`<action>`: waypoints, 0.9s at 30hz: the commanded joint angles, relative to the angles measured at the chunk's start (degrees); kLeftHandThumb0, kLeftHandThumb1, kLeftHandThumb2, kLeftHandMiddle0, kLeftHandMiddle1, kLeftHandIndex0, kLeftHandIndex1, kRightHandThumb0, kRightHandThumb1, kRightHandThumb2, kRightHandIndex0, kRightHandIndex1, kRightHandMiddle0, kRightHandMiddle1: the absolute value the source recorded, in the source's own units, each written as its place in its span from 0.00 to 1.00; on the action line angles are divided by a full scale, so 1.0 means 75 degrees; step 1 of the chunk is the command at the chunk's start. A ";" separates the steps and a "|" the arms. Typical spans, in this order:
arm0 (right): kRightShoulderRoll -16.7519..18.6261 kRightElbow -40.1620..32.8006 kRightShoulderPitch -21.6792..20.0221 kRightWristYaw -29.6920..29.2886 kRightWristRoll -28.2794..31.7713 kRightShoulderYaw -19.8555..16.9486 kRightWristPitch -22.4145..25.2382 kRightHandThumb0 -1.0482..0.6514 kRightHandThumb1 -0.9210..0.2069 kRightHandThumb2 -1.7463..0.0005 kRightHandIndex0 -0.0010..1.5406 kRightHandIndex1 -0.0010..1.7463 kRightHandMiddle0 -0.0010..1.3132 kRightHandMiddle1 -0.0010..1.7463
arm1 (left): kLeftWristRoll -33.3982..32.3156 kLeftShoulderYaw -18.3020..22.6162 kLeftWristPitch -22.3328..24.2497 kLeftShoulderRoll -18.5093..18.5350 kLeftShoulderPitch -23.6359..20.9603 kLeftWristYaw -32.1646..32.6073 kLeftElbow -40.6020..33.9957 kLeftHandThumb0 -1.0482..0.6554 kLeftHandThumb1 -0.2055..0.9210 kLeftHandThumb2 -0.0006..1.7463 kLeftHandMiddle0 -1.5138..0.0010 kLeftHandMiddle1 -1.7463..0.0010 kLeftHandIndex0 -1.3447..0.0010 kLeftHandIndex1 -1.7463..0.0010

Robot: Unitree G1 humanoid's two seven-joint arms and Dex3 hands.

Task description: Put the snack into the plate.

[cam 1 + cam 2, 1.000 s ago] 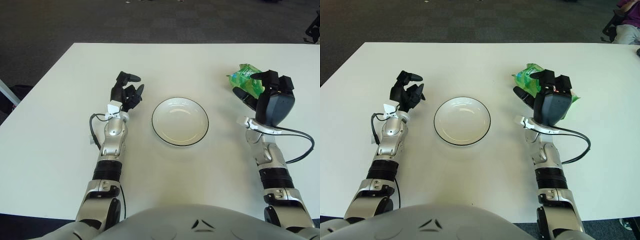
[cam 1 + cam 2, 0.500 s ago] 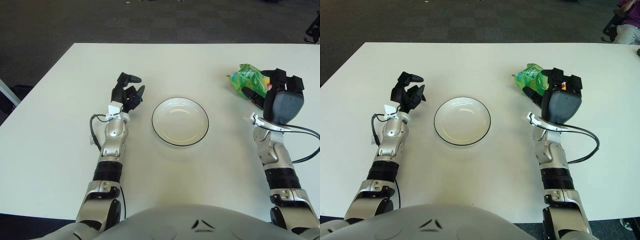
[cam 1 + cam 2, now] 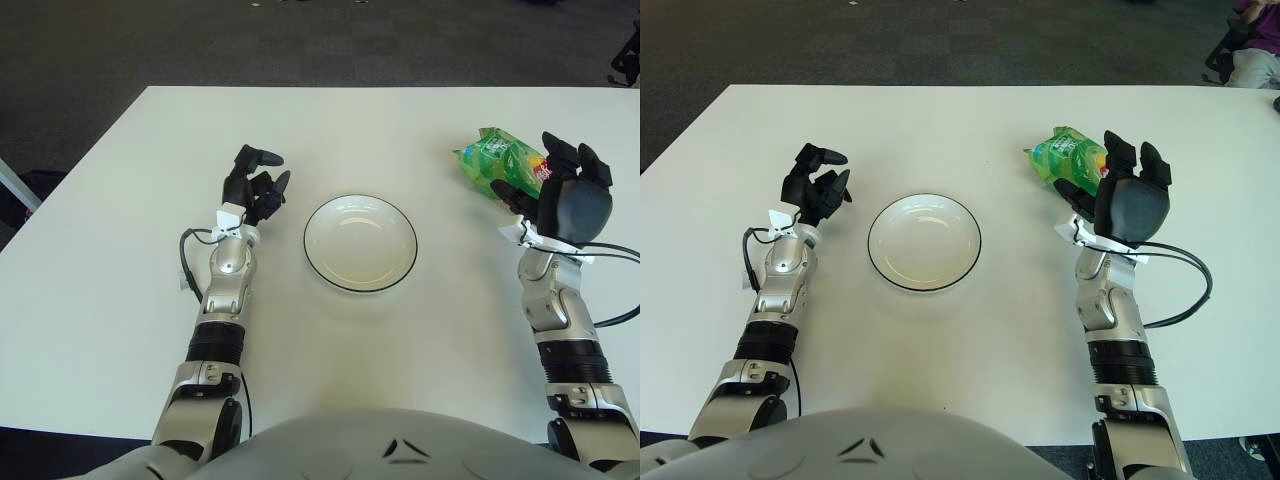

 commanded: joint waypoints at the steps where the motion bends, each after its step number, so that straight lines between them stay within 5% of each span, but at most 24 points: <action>1: -0.0178 0.0131 0.0021 0.0395 0.0403 -0.0050 -0.0143 0.07 0.00 0.77 0.07 0.00 0.17 0.02 | -0.0020 0.0027 -0.0090 0.0031 0.0024 0.0017 0.0008 0.40 1.00 0.14 0.35 0.00 0.63 0.17; 14: -0.0612 0.1436 -0.0372 0.0528 0.0723 0.0118 -0.0511 0.02 0.00 0.60 0.01 0.00 0.12 0.00 | -0.0019 0.0036 -0.0085 0.0009 0.0041 0.0043 -0.0040 0.40 1.00 0.14 0.36 0.00 0.63 0.17; 27: -0.0718 0.3237 -0.0986 0.0100 0.1157 0.0234 -0.1133 0.02 0.00 0.58 0.00 0.00 0.11 0.00 | -0.0007 0.0053 -0.0126 0.0003 0.0028 0.0064 0.0014 0.40 1.00 0.14 0.36 0.00 0.63 0.18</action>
